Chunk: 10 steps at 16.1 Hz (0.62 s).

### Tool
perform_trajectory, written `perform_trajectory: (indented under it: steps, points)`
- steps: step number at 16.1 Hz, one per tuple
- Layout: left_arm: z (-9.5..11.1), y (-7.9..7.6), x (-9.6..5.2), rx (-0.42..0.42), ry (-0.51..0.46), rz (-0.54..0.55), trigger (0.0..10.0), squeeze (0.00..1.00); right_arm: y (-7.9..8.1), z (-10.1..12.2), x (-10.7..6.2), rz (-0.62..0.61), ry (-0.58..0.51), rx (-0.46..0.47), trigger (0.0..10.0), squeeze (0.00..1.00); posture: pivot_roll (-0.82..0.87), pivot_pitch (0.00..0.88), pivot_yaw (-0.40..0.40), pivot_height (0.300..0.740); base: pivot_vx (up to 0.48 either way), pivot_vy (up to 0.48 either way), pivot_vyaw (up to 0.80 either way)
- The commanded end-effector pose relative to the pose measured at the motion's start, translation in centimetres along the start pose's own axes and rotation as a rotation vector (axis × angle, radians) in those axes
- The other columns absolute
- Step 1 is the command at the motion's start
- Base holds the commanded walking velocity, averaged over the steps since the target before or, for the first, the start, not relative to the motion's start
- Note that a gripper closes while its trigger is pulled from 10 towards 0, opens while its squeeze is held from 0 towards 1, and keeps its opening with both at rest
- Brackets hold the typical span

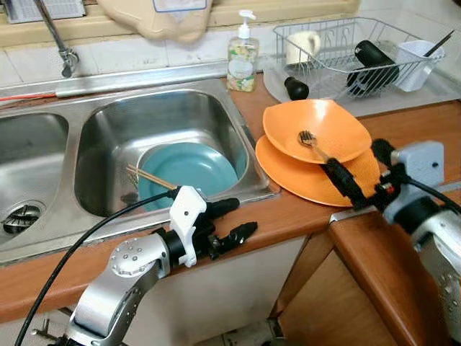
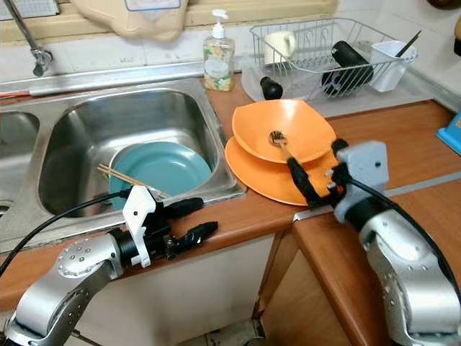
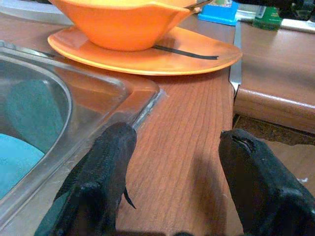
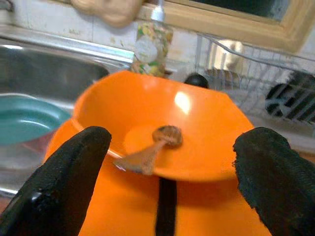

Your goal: Kitchen organization

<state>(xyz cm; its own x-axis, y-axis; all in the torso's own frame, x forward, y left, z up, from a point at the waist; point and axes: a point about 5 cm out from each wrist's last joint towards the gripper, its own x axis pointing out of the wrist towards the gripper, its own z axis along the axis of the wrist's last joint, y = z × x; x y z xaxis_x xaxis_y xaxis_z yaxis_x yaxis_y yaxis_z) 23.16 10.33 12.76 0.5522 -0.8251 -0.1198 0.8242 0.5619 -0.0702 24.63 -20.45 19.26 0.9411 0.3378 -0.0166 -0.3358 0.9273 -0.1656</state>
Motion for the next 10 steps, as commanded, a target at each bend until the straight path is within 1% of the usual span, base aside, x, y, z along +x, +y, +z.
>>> perform_trajectory:
  steps: [1, 4, 5, 7, 8, 9, 10]
  points:
    - [0.2, -0.1, 0.1, 0.016, -0.004, -0.003, 10.0, 0.00, 0.5, 0.3, 0.4, 0.018, -0.014, 0.001, 10.0, 0.00, -0.19, 0.000, 0.020, 0.740, 0.000, 0.000, 0.00]
    - [0.1, 0.0, 0.1, 0.017, -0.004, 0.003, 10.0, 0.00, 1.1, 1.1, 1.0, 0.040, -0.044, -0.004, 10.0, 0.00, -0.18, 0.000, 0.016, 0.740, 0.000, 0.000, 0.00]
    - [0.1, 0.0, 0.1, 0.016, -0.004, 0.004, 10.0, 0.00, 0.7, 1.3, 1.0, 0.033, -0.051, -0.010, 10.0, 0.00, -0.19, 0.000, 0.016, 0.740, 0.000, 0.000, 0.00]
    - [0.1, 0.0, 0.0, 0.015, -0.004, 0.004, 10.0, 0.00, -0.6, 1.2, 0.3, 0.004, -0.034, -0.028, 10.0, 0.00, -0.19, 0.000, 0.021, 0.740, 0.000, 0.000, 0.00]
    - [0.1, 0.0, 0.0, 0.015, -0.004, 0.004, 10.0, 0.00, -0.6, 1.2, 0.3, 0.004, -0.034, -0.028, 10.0, 0.00, -0.19, 0.000, 0.021, 0.740, 0.000, 0.000, 0.00]
    - [0.1, 0.0, 0.1, 0.016, -0.004, -0.003, 10.0, 0.00, -1.3, 1.0, -0.7, 0.023, 0.004, -0.056, 10.0, 0.00, -0.20, 0.000, 0.025, 0.740, 0.000, 0.000, 0.00]
    - [0.1, 0.0, 0.1, 0.016, -0.004, -0.005, 10.0, 0.00, -1.5, 0.9, -1.0, 0.029, 0.018, -0.065, 10.0, 0.00, -0.20, 0.000, 0.027, 0.740, 0.000, 0.000, 0.00]
